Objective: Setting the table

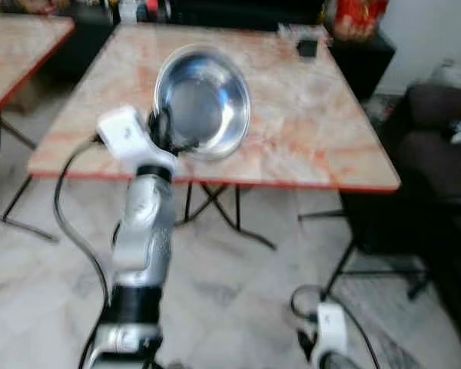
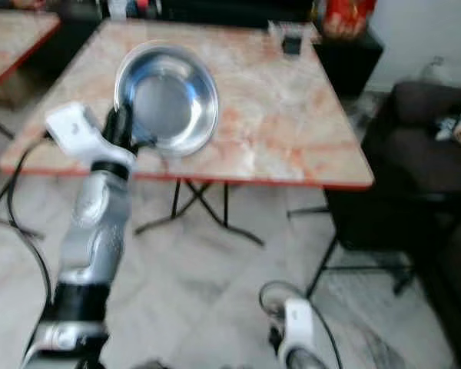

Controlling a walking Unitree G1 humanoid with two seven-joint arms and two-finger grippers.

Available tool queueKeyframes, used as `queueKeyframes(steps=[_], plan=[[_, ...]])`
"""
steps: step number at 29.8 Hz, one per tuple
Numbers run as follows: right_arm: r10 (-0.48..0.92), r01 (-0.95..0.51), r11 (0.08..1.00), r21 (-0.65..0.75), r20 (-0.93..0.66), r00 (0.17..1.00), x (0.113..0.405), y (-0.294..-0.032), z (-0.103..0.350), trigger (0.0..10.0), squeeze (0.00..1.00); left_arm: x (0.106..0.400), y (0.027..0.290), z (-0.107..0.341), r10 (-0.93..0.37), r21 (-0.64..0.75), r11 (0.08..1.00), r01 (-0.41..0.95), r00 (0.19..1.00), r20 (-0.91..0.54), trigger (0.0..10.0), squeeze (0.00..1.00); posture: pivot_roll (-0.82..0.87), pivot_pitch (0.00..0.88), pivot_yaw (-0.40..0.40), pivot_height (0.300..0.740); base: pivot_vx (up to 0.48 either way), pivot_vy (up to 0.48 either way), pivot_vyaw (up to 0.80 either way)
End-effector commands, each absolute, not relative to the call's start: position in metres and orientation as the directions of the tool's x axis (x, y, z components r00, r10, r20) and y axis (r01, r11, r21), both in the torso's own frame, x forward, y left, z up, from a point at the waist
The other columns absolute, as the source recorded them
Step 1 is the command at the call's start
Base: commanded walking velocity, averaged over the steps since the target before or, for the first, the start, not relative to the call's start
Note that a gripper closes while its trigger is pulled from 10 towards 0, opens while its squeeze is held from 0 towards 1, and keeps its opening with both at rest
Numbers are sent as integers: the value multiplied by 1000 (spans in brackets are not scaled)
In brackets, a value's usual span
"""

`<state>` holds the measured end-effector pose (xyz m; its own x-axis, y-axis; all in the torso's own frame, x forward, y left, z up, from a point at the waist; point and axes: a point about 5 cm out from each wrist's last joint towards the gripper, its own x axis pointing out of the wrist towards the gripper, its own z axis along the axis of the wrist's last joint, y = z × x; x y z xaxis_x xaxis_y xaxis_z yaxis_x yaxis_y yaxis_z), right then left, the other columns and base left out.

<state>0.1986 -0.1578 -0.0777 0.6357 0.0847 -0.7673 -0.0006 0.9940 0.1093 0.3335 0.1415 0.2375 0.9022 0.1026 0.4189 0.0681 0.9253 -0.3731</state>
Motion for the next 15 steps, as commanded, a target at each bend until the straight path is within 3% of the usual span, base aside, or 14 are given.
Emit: queueKeyframes(steps=[1, 7, 15], plan=[[62, 14, 996, 92, -774, 630, 196, -167, -78, 10000, 0, 331, 134, 246, 82, -396, 911, 119, 887, 455, 10000, 0, 71, 145, -61, 740, 0, 0, 0], [64, 11, 996, 92, -774, 630, 197, -167, -78, 10000, 0, 330, 144, 240, 128, -411, 909, 65, 896, 426, 10000, 0, 73, 144, -62, 740, 0, 0, 0], [77, -13, 996, 88, -768, 636, 198, -166, -77, 10000, 0, 331, 149, 240, 144, -403, 914, 44, 893, 425, 10000, 0, 72, 143, -66, 740, 330, 0, 0]])
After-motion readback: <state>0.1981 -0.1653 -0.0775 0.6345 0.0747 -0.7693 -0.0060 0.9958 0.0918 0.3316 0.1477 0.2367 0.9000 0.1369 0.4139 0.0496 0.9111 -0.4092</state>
